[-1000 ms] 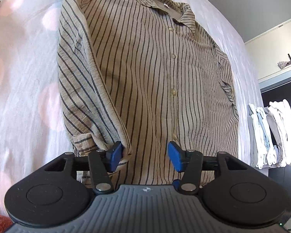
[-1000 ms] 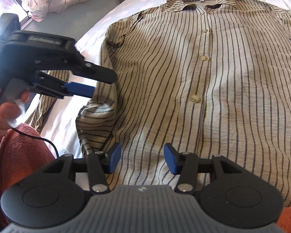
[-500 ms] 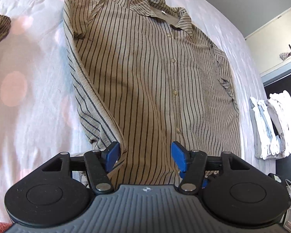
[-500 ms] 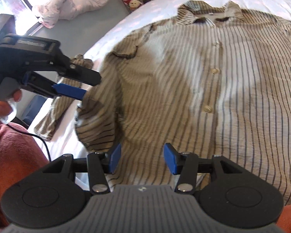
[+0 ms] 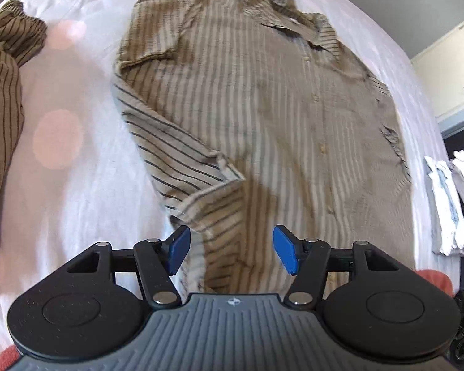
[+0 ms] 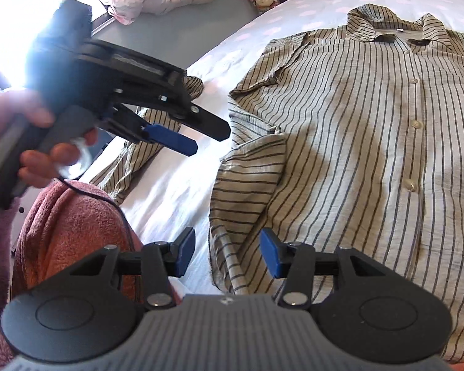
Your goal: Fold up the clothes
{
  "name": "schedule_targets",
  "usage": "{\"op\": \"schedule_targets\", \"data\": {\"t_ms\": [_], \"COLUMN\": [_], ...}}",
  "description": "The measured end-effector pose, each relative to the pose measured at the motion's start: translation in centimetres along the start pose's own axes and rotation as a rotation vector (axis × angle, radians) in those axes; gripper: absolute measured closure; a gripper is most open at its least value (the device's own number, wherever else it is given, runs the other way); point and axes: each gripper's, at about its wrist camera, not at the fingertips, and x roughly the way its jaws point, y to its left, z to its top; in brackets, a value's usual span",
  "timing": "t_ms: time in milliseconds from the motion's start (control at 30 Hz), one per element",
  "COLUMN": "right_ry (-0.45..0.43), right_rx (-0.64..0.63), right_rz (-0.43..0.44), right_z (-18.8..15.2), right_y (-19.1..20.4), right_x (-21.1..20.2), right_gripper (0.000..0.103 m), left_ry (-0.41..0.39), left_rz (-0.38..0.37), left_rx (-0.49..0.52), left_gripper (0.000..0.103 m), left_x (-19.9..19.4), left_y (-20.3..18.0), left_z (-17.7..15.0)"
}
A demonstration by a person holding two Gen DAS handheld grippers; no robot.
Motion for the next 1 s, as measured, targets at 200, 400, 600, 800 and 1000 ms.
{"op": "schedule_targets", "data": {"t_ms": [200, 400, 600, 800, 1000], "right_ry": [0.012, 0.013, 0.012, 0.003, 0.014], "right_rx": [0.037, 0.060, 0.069, 0.048, 0.047], "right_rz": [-0.005, -0.007, -0.024, -0.013, -0.040], "right_z": [-0.3, -0.5, -0.7, -0.7, -1.2], "right_y": [-0.7, -1.4, -1.8, -1.2, -1.2], "right_x": [0.3, 0.3, -0.1, -0.3, -0.6], "right_gripper": [0.052, 0.052, 0.052, 0.052, 0.052], "left_ry": [0.012, 0.065, 0.038, 0.039, 0.061], "left_rz": [0.084, 0.047, -0.036, -0.166, -0.163], "left_rx": [0.027, 0.070, 0.114, 0.139, 0.125], "left_gripper": [0.046, 0.091, 0.102, 0.102, 0.101], "left_x": [3.2, 5.1, 2.0, 1.0, 4.3], "left_y": [1.1, 1.4, -0.4, -3.8, -5.7], "left_z": [1.2, 0.5, -0.6, -1.0, -0.7]}}
